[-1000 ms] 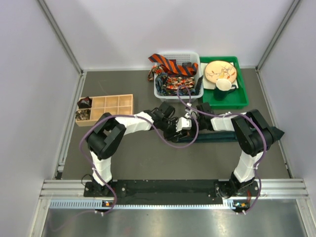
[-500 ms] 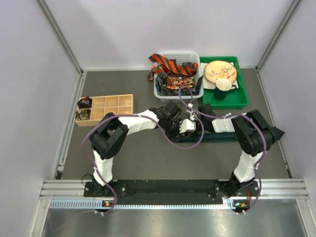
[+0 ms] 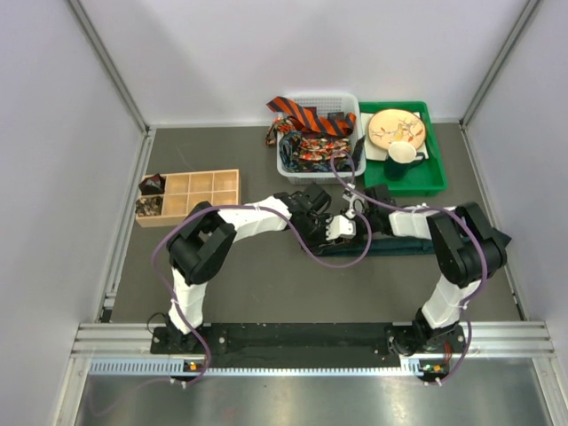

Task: Roll the ties
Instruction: Roll the tie at the center of the board.

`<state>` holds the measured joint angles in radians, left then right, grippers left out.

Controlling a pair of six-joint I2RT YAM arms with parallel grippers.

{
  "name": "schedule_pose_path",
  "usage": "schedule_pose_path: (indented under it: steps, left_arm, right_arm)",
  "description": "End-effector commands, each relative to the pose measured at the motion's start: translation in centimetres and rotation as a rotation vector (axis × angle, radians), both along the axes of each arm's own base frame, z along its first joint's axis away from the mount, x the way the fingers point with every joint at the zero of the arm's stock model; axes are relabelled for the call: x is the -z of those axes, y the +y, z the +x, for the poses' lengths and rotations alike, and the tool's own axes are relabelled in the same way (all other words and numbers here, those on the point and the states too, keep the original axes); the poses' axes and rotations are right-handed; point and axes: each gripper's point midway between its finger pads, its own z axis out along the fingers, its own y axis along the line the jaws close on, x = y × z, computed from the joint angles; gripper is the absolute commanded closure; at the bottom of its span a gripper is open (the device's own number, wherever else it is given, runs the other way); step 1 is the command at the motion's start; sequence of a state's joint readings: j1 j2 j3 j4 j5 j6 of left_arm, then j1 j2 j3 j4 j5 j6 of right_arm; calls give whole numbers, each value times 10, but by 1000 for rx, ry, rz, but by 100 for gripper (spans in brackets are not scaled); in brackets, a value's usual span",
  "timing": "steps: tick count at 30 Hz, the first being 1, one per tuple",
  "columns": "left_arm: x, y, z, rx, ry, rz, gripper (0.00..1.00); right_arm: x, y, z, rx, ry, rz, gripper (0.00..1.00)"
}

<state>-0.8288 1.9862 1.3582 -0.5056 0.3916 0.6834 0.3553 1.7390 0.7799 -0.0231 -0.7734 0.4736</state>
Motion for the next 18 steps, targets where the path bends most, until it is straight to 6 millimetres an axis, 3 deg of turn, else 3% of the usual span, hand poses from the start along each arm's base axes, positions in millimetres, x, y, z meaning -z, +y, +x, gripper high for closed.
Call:
schedule_pose_path:
  steps: [1,7,18]
  left_arm:
    - [57,48,-21,-11,87,242,79]
    - [55,45,-22,-11,101,241,79]
    - [52,40,-25,5,119,211,79]
  right_arm:
    - [-34,6,5,-45,-71,63,84]
    - [-35,8,-2,-44,-64,113,77]
    - [-16,17,12,8,-46,165,77]
